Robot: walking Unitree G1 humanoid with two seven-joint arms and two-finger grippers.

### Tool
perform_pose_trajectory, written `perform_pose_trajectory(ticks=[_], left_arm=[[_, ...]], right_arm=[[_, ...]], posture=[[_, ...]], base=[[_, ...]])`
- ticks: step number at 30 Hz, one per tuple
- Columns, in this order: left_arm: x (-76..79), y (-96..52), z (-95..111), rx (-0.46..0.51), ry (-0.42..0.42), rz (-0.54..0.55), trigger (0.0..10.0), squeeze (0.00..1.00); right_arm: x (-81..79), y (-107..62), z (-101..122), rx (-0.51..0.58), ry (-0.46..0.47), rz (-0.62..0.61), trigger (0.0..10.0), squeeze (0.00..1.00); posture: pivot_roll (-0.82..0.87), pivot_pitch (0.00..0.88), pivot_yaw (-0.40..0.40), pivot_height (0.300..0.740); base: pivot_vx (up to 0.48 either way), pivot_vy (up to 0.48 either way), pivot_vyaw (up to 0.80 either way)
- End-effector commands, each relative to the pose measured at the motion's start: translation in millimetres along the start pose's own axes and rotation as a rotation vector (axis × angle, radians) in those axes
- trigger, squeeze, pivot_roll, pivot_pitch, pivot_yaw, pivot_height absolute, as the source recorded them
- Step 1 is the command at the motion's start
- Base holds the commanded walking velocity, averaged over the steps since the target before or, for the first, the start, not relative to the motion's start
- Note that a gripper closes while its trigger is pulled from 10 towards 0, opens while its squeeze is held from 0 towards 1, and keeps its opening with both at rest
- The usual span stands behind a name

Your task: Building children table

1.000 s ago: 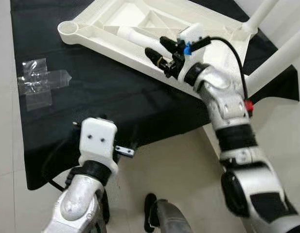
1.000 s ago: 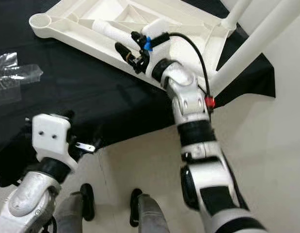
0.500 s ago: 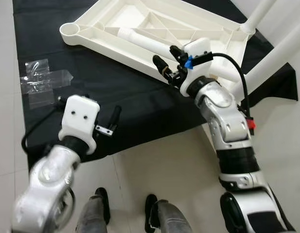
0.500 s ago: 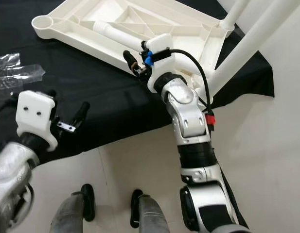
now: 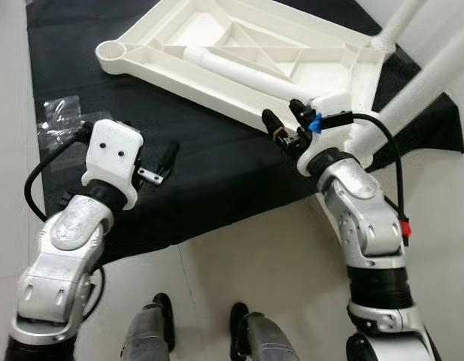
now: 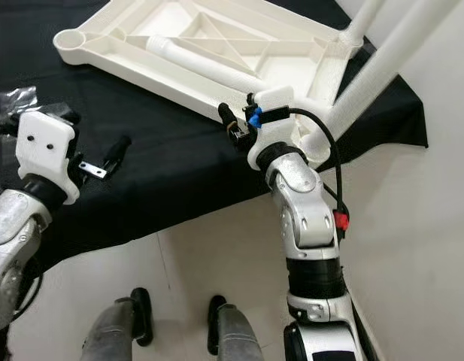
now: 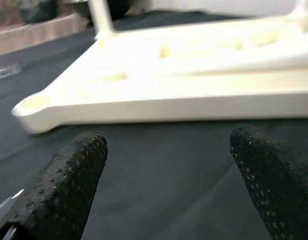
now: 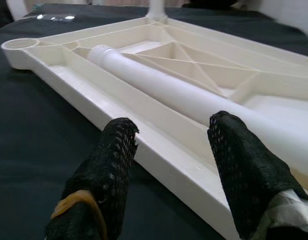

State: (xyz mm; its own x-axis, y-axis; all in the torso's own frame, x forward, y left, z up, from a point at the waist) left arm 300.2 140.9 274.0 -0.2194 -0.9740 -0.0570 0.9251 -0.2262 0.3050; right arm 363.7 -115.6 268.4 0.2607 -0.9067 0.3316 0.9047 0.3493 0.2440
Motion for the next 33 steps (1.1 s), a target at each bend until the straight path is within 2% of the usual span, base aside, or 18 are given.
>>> perform_pose_trajectory(ticks=[1, 3, 5, 10, 14, 15, 16, 17, 19, 21, 23, 24, 25, 31, 32, 33], left_arm=[[7.2, -1.2, 2, 0.019, -0.003, 0.004, 10.0, 0.00], [20.2, 1.0, 7, 0.054, -0.049, -0.005, 10.0, 0.00], [23.9, 2.6, 7, 0.065, -0.062, -0.009, 10.0, 0.00], [18.2, 7.7, 11, 0.086, -0.062, 0.020, 10.0, 0.00], [15.3, 8.6, 11, 0.083, -0.067, 0.026, 10.0, 0.00], [15.4, 8.6, 10, 0.080, -0.069, 0.028, 10.0, 0.00], [16.7, 7.6, 10, 0.078, -0.070, 0.024, 10.0, 0.00], [16.7, 7.6, 10, 0.078, -0.070, 0.024, 10.0, 0.00], [19.7, 5.7, 8, 0.072, -0.070, 0.018, 10.0, 0.00], [19.7, 5.7, 8, 0.072, -0.070, 0.018, 10.0, 0.00], [21.8, 3.9, 5, 0.064, -0.073, 0.015, 10.0, 0.00], [21.8, 3.9, 5, 0.064, -0.073, 0.015, 10.0, 0.00], [22.7, 3.7, 3, 0.061, -0.075, 0.014, 10.0, 0.00], [26.4, 2.3, 1, 0.051, -0.086, 0.001, 10.0, 0.00], [29.2, -0.4, -1, 0.040, -0.094, -0.006, 10.0, 0.00], [29.2, -0.4, -1, 0.040, -0.094, -0.006, 10.0, 0.00]], right_arm=[[-3.9, -4.3, 4, 0.018, 0.003, -0.006, 10.0, 0.00], [-11.2, -4.1, 14, 0.053, -0.010, 0.014, 10.0, 0.00], [-12.0, -2.6, 16, 0.059, -0.011, 0.019, 10.0, 0.00], [-6.6, -0.2, 18, 0.073, -0.012, 0.011, 10.0, 0.00], [-10.0, -0.9, 10, 0.026, -0.080, 0.039, 10.0, 0.00], [-13.2, -2.0, 2, -0.017, -0.126, 0.060, 10.0, 0.00], [-11.6, -5.6, -14, -0.107, -0.136, 0.046, 10.0, 0.00], [-11.6, -5.6, -14, -0.107, -0.136, 0.046, 10.0, 0.00], [-7.6, -20.1, -46, -0.267, -0.131, 0.013, 10.0, 0.00], [-7.6, -20.1, -46, -0.267, -0.131, 0.013, 10.0, 0.00], [5.3, -41.6, -75, -0.424, -0.127, -0.062, 10.0, 0.00], [5.3, -41.6, -75, -0.424, -0.127, -0.062, 10.0, 0.00], [14.1, -50.7, -84, -0.485, -0.143, -0.104, 10.0, 0.00], [31.3, -65.7, -99, -0.584, -0.160, -0.180, 10.0, 0.00], [48.5, -73.9, -110, -0.655, -0.164, -0.251, 10.0, 0.00], [48.5, -73.9, -110, -0.655, -0.164, -0.251, 10.0, 0.00]], posture=[[0.02, 0.222, -0.102, 0.740], [0.02, 0.204, -0.102, 0.740], [0.02, 0.197, -0.106, 0.740], [0.03, 0.181, -0.103, 0.740], [0.04, 0.176, -0.102, 0.740], [0.04, 0.174, -0.102, 0.740], [0.04, 0.175, -0.101, 0.740], [0.04, 0.175, -0.101, 0.740], [0.04, 0.175, -0.103, 0.740], [0.04, 0.175, -0.103, 0.740], [0.03, 0.185, -0.095, 0.740], [0.03, 0.185, -0.095, 0.740], [0.03, 0.185, -0.095, 0.740], [0.03, 0.207, -0.092, 0.740], [0.03, 0.218, -0.087, 0.740], [0.03, 0.218, -0.087, 0.740]], base=[[0.000, 0.000, -0.69], [0.000, 0.000, 0.00], [0.000, 0.000, 0.00], [0.000, 0.000, 0.00], [0.000, 0.000, 0.00], [0.000, 0.000, 0.00], [0.000, 0.000, 0.00], [0.000, 0.000, 0.00], [0.000, 0.000, 0.00], [0.000, 0.000, 0.00], [0.000, 0.000, 0.00], [0.000, 0.000, 0.00], [0.000, 0.000, 0.00], [0.000, 0.000, 0.00], [0.000, 0.000, 0.00], [0.000, 0.000, 0.00]])
Point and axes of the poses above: a point about 5 cm out from each wrist's last joint towards the gripper, its own y axis pointing out of the wrist towards the gripper, its own z axis along the axis of the wrist's last joint, x = y × z, the point moved 4 cm from there along y, pointing out of the wrist towards the gripper, and after that the axes turned 12 degrees about -y, right-handed, at the moved point
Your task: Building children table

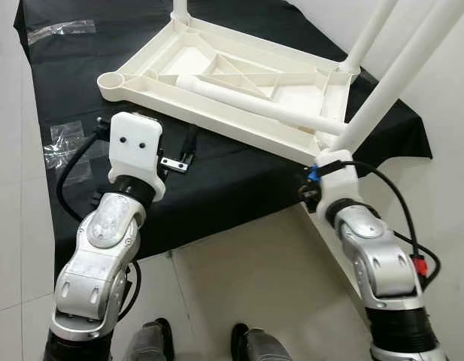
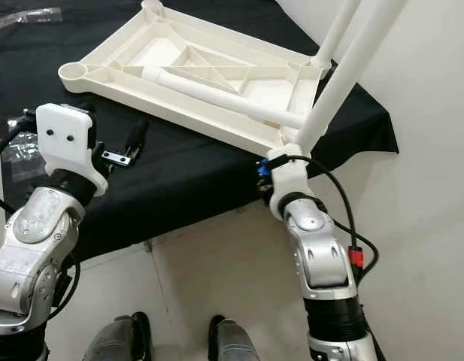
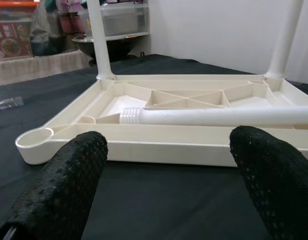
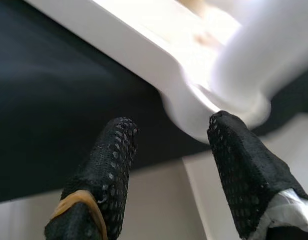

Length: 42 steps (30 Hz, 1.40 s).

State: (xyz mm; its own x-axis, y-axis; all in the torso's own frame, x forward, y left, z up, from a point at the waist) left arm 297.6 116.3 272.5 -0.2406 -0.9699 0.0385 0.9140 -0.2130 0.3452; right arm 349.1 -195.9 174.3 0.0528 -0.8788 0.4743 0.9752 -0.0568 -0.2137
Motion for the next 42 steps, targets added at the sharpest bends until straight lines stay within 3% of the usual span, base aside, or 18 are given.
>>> perform_pose_trajectory(ticks=[1, 7, 9, 14, 17, 22, 23, 27, 30, 32, 34, 36, 37, 39, 40, 42], left_arm=[[5.3, -4.2, -1, -0.007, -0.002, -0.019, 10.0, 0.00], [7.6, -5.6, 2, -0.006, -0.005, -0.026, 10.0, 0.00], [7.2, -7.2, 3, -0.007, -0.002, -0.027, 10.0, 0.00], [6.8, -9.8, 4, -0.008, -0.009, -0.025, 10.0, 0.00], [7.3, -15.7, 6, -0.017, -0.012, -0.021, 10.0, 0.00], [9.6, -19.3, 5, -0.029, -0.014, -0.029, 10.0, 0.00], [10.5, -19.9, 5, -0.031, -0.013, -0.034, 10.0, 0.00], [10.7, -20.0, 5, -0.032, -0.015, -0.036, 10.0, 0.00], [13.0, -18.6, 3, -0.036, -0.019, -0.045, 10.0, 0.00], [13.7, -18.8, 2, -0.037, -0.019, -0.047, 10.0, 0.00], [14.6, -19.2, 3, -0.036, -0.021, -0.050, 10.0, 0.00], [15.2, -19.6, 2, -0.038, -0.014, -0.054, 10.0, 0.00], [15.2, -19.6, 2, -0.038, -0.014, -0.054, 10.0, 0.00], [14.8, -19.2, 0, -0.041, -0.011, -0.057, 10.0, 0.00], [14.8, -19.2, 0, -0.041, -0.011, -0.057, 10.0, 0.00], [15.2, -18.4, 0, -0.041, -0.014, -0.059, 10.0, 0.00]], right_arm=[[16.5, 2.6, -18, -0.085, 0.009, -0.068, 10.0, 0.00], [42.9, 16.4, -14, -0.120, 0.034, -0.183, 10.0, 0.00], [55.1, 26.1, -4, -0.102, 0.093, -0.238, 10.0, 0.00], [61.0, 35.8, 8, -0.072, 0.139, -0.261, 10.0, 0.00], [69.5, 50.8, 29, -0.027, 0.182, -0.289, 10.0, 0.00], [73.2, 57.8, 37, -0.019, 0.144, -0.310, 10.0, 0.00], [76.5, 54.9, 33, -0.033, 0.095, -0.331, 10.0, 0.00], [82.4, 50.1, 22, -0.061, 0.045, -0.369, 10.0, 0.00], [100.1, 35.5, -13, -0.149, -0.054, -0.440, 10.0, 0.00], [103.8, 33.0, -19, -0.168, -0.075, -0.453, 10.0, 0.00], [103.9, 29.3, -30, -0.194, -0.085, -0.432, 10.0, 0.00], [79.0, 22.1, -56, -0.253, -0.101, -0.183, 10.0, 0.00], [79.0, 22.1, -56, -0.253, -0.101, -0.183, 10.0, 0.00], [43.0, 7.9, -65, -0.243, -0.089, 0.131, 10.0, 0.00], [43.0, 7.9, -65, -0.243, -0.089, 0.131, 10.0, 0.00], [24.2, -4.3, -63, -0.221, -0.074, 0.306, 10.0, 0.00]], posture=[[0.03, 0.219, -0.085, 0.740], [0.03, 0.247, -0.084, 0.740], [0.04, 0.264, -0.084, 0.740], [0.05, 0.280, -0.087, 0.740], [0.07, 0.302, -0.087, 0.740], [0.07, 0.301, -0.086, 0.740], [0.07, 0.293, -0.089, 0.740], [0.06, 0.281, -0.084, 0.740], [0.06, 0.271, -0.088, 0.740], [0.06, 0.271, -0.088, 0.740], [0.05, 0.266, -0.086, 0.740], [0.05, 0.257, -0.081, 0.740], [0.05, 0.257, -0.081, 0.740], [0.03, 0.255, -0.073, 0.740], [0.03, 0.255, -0.073, 0.740], [0.03, 0.255, -0.070, 0.740]], base=[[0.000, 0.000, 0.00], [0.000, 0.000, 0.00], [0.000, 0.000, 0.00], [0.000, 0.000, 0.00], [0.000, 0.000, 0.00], [0.000, 0.000, 0.00], [0.000, 0.000, 0.00], [0.000, 0.000, 0.00], [0.000, 0.000, 0.00], [0.000, 0.000, 0.00], [0.000, 0.000, 0.00], [0.000, 0.000, 0.00], [0.000, 0.000, 0.00], [0.000, 0.000, 0.00], [0.000, 0.000, 0.00], [0.000, 0.000, 0.00]])
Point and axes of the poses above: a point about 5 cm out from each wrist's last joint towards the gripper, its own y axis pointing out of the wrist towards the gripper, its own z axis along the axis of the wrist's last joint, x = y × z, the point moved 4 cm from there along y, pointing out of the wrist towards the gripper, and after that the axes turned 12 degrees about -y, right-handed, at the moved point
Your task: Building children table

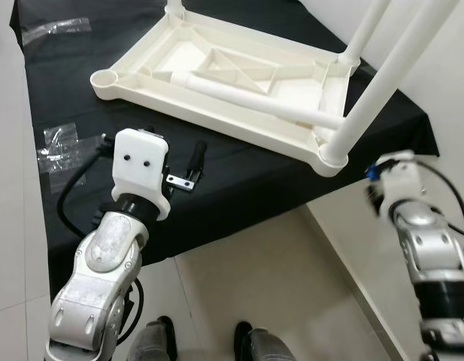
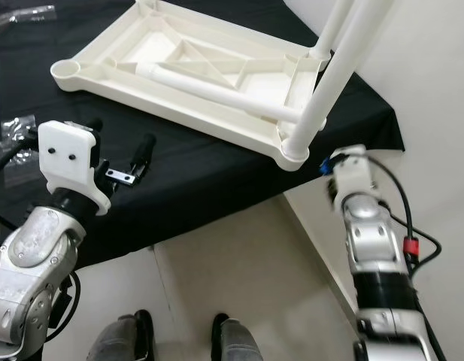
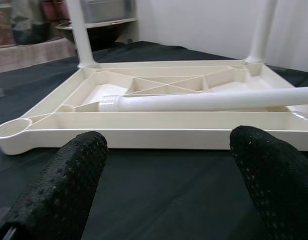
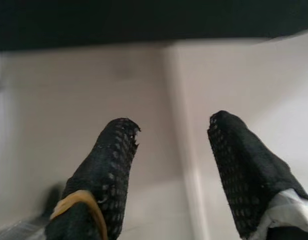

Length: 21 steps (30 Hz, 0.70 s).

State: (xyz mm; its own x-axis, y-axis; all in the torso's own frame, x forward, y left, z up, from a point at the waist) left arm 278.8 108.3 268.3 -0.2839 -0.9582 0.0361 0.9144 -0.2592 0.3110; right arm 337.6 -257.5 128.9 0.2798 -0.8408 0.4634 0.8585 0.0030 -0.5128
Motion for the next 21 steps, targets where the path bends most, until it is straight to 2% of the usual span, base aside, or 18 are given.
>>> perform_pose_trajectory(ticks=[1, 6, 8, 9, 11, 12, 13, 14, 15, 16, 17, 18, 19, 21], left_arm=[[3.8, -0.6, -2, -0.002, 0.000, -0.018, 10.0, 0.00], [4.6, -0.2, -1, 0.000, 0.000, -0.019, 10.0, 0.00], [3.9, -1.9, -1, -0.003, 0.002, -0.015, 10.0, 0.00], [3.9, -1.9, -1, -0.003, 0.002, -0.015, 10.0, 0.00], [2.3, -3.2, -1, -0.004, 0.006, -0.009, 10.0, 0.00], [2.3, -3.2, -1, -0.004, 0.006, -0.009, 10.0, 0.00], [1.7, -3.4, -1, -0.005, 0.007, -0.007, 10.0, 0.00], [1.7, -3.4, -1, -0.005, 0.007, -0.007, 10.0, 0.00], [1.3, -3.7, -1, -0.005, 0.009, -0.005, 10.0, 0.00], [1.3, -3.7, -1, -0.005, 0.009, -0.005, 10.0, 0.00], [1.3, -3.9, -1, -0.005, 0.009, -0.004, 10.0, 0.00], [1.3, -3.9, -1, -0.005, 0.009, -0.004, 10.0, 0.00], [1.6, -4.3, 0, -0.005, 0.010, -0.004, 10.0, 0.00], [1.0, -4.9, -1, -0.007, 0.010, -0.002, 10.0, 0.00]], right_arm=[[-14.9, -10.9, 9, 0.047, 0.016, 0.163, 10.0, 0.00], [-16.1, -15.8, 23, 0.113, 0.067, 0.233, 10.0, 0.00], [-0.2, -15.1, 56, 0.245, 0.167, 0.188, 10.0, 0.00], [-0.2, -15.1, 56, 0.245, 0.167, 0.188, 10.0, 0.00], [12.9, -17.2, 81, 0.343, 0.236, 0.137, 10.0, 0.00], [12.9, -17.2, 81, 0.343, 0.236, 0.137, 10.0, 0.00], [18.8, -16.9, 93, 0.386, 0.272, 0.106, 10.0, 0.00], [18.8, -16.9, 93, 0.386, 0.272, 0.106, 10.0, 0.00], [21.0, -17.2, 105, 0.426, 0.293, 0.093, 10.0, 0.00], [21.0, -17.2, 105, 0.426, 0.293, 0.093, 10.0, 0.00], [21.0, -17.5, 118, 0.466, 0.292, 0.084, 10.0, 0.00], [21.0, -17.5, 118, 0.466, 0.292, 0.084, 10.0, 0.00], [18.0, -17.7, 129, 0.497, 0.304, 0.105, 10.0, 0.00], [20.3, -12.7, 140, 0.503, 0.311, 0.067, 10.0, 0.00]], posture=[[0.03, 0.256, -0.072, 0.740], [0.04, 0.260, -0.072, 0.740], [0.04, 0.262, -0.076, 0.740], [0.04, 0.262, -0.076, 0.740], [0.05, 0.264, -0.075, 0.740], [0.05, 0.264, -0.075, 0.740], [0.05, 0.264, -0.075, 0.740], [0.05, 0.264, -0.075, 0.740], [0.05, 0.268, -0.075, 0.740], [0.05, 0.268, -0.075, 0.740], [0.05, 0.269, -0.076, 0.740], [0.05, 0.269, -0.076, 0.740], [0.06, 0.271, -0.078, 0.740], [0.06, 0.271, -0.078, 0.740]], base=[[0.000, 0.000, 0.00], [0.000, 0.000, 0.00], [0.000, 0.000, 0.00], [0.000, 0.000, 0.00], [0.000, 0.000, 0.00], [0.000, 0.000, 0.00], [0.000, 0.000, 0.00], [0.000, 0.000, 0.00], [0.000, 0.000, 0.00], [0.000, 0.000, 0.00], [0.000, 0.000, 0.00], [0.000, 0.000, 0.00], [0.000, 0.000, 0.00], [0.000, 0.000, 0.00]])
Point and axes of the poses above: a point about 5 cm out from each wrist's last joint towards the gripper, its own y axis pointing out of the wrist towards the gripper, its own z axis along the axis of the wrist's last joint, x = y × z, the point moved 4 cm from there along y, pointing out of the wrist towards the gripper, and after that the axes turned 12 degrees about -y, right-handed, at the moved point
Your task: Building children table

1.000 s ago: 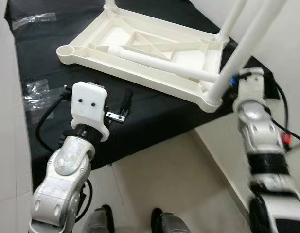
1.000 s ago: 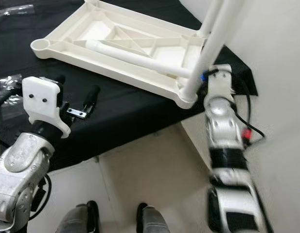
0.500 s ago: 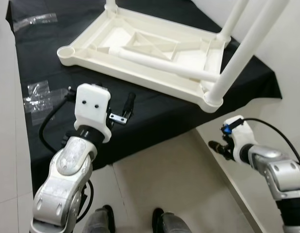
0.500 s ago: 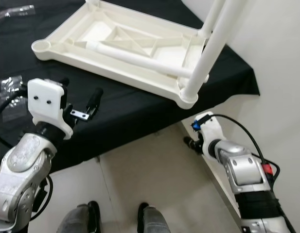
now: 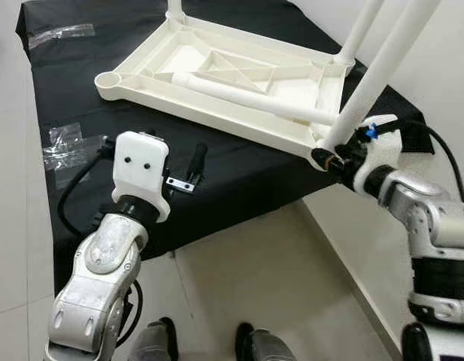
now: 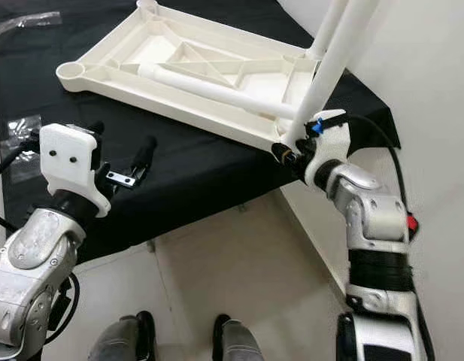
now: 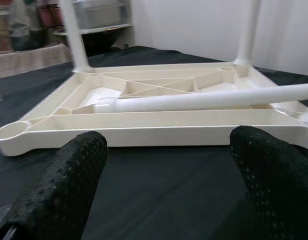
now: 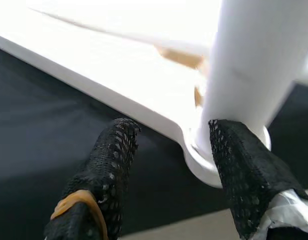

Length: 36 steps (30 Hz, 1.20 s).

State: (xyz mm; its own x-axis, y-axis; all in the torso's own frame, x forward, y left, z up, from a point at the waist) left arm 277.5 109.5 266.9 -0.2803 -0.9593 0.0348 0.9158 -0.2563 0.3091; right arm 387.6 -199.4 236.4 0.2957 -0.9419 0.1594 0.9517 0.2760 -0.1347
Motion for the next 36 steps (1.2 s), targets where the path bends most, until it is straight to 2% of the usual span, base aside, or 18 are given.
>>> perform_pose_trajectory(ticks=[1, 4, 8, 10, 13, 16, 20, 21, 22, 23, 24, 25, 26, 28, 29, 31, 35, 36], left_arm=[[1.1, -3.3, -1, -0.007, 0.008, -0.001, 10.0, 0.00], [0.6, -3.5, -1, -0.007, 0.008, 0.002, 10.0, 0.00], [0.7, -3.5, -1, -0.007, 0.006, 0.003, 10.0, 0.00], [1.0, -3.7, 0, -0.006, 0.007, 0.004, 10.0, 0.00], [1.0, -3.7, 0, -0.007, 0.008, 0.004, 10.0, 0.00], [-0.2, -4.4, 0, -0.006, 0.015, 0.008, 10.0, 0.00], [-0.6, -4.7, 0, -0.005, 0.017, 0.010, 10.0, 0.00], [-1.1, -5.1, 1, -0.004, 0.018, 0.014, 10.0, 0.00], [-1.4, -5.2, 1, -0.003, 0.018, 0.016, 10.0, 0.00], [-1.4, -5.2, 1, -0.003, 0.018, 0.016, 10.0, 0.00], [-1.5, -5.1, 0, -0.003, 0.018, 0.017, 10.0, 0.00], [-1.6, -4.8, 0, -0.003, 0.018, 0.018, 10.0, 0.00], [-1.6, -4.8, 0, -0.003, 0.018, 0.018, 10.0, 0.00], [0.0, -4.8, -2, -0.013, 0.012, 0.010, 10.0, 0.00], [0.0, -4.8, -2, -0.013, 0.012, 0.010, 10.0, 0.00], [-1.3, -6.2, -6, -0.029, 0.005, 0.015, 10.0, 0.00], [-3.3, -8.5, -9, -0.039, -0.003, 0.030, 10.0, 0.00], [-4.5, -11.3, -12, -0.046, -0.019, 0.048, 10.0, 0.00]], right_arm=[[9.2, 7.7, 13, 0.039, -0.015, -0.095, 10.0, 0.00], [14.3, 10.0, 15, 0.039, -0.022, -0.142, 10.0, 0.00], [30.5, 16.0, 15, 0.011, 0.027, -0.297, 10.0, 0.00], [43.5, 21.6, 27, 0.030, -0.008, -0.466, 10.0, 0.00], [46.4, 23.2, 32, 0.049, -0.026, -0.510, 10.0, 0.00], [73.9, 19.8, 38, 0.029, -0.137, -0.722, 10.0, 0.00], [79.0, 19.2, 37, 0.025, -0.124, -0.750, 10.0, 0.00], [70.8, 24.6, 40, 0.046, -0.098, -0.704, 10.0, 0.00], [49.1, 37.3, 44, 0.080, -0.078, -0.578, 10.0, 0.00], [49.1, 37.3, 44, 0.080, -0.078, -0.578, 10.0, 0.00], [32.5, 45.4, 48, 0.106, -0.069, -0.486, 10.0, 0.00], [2.3, 57.3, 50, 0.127, -0.059, -0.314, 10.0, 0.00], [2.3, 57.3, 50, 0.127, -0.059, -0.314, 10.0, 0.00], [-52.6, 69.6, 50, 0.154, -0.112, 0.004, 10.0, 0.00], [-52.6, 69.6, 50, 0.154, -0.112, 0.004, 10.0, 0.00], [-72.7, 72.9, 57, 0.199, -0.159, 0.120, 10.0, 0.00], [-73.1, 75.8, 66, 0.231, -0.145, 0.106, 10.0, 0.00], [-73.6, 77.2, 78, 0.276, -0.122, 0.081, 10.0, 0.00]], posture=[[0.05, 0.276, -0.078, 0.740], [0.05, 0.276, -0.078, 0.740], [0.05, 0.278, -0.079, 0.740], [0.06, 0.278, -0.083, 0.740], [0.06, 0.278, -0.083, 0.740], [0.07, 0.270, -0.092, 0.740], [0.07, 0.269, -0.096, 0.740], [0.07, 0.269, -0.096, 0.740], [0.06, 0.268, -0.096, 0.740], [0.06, 0.268, -0.096, 0.740], [0.06, 0.268, -0.097, 0.740], [0.06, 0.268, -0.099, 0.740], [0.06, 0.268, -0.099, 0.740], [0.05, 0.272, -0.108, 0.740], [0.05, 0.272, -0.108, 0.740], [0.05, 0.277, -0.117, 0.740], [0.04, 0.286, -0.126, 0.740], [0.04, 0.291, -0.133, 0.740]], base=[[0.000, 0.000, 0.00], [0.000, 0.000, 0.00], [0.000, 0.000, 0.00], [0.000, 0.000, 0.00], [0.000, 0.000, 0.00], [0.000, 0.000, 0.00], [0.000, 0.000, 0.00], [0.000, 0.000, 0.00], [0.000, 0.000, 0.00], [0.000, 0.000, 0.00], [0.000, 0.000, 0.00], [0.000, 0.000, 0.00], [0.000, 0.000, 0.00], [0.000, 0.000, 0.00], [0.000, 0.000, 0.00], [0.000, 0.000, 0.00], [0.000, 0.000, 0.00], [0.000, 0.000, 0.00]])
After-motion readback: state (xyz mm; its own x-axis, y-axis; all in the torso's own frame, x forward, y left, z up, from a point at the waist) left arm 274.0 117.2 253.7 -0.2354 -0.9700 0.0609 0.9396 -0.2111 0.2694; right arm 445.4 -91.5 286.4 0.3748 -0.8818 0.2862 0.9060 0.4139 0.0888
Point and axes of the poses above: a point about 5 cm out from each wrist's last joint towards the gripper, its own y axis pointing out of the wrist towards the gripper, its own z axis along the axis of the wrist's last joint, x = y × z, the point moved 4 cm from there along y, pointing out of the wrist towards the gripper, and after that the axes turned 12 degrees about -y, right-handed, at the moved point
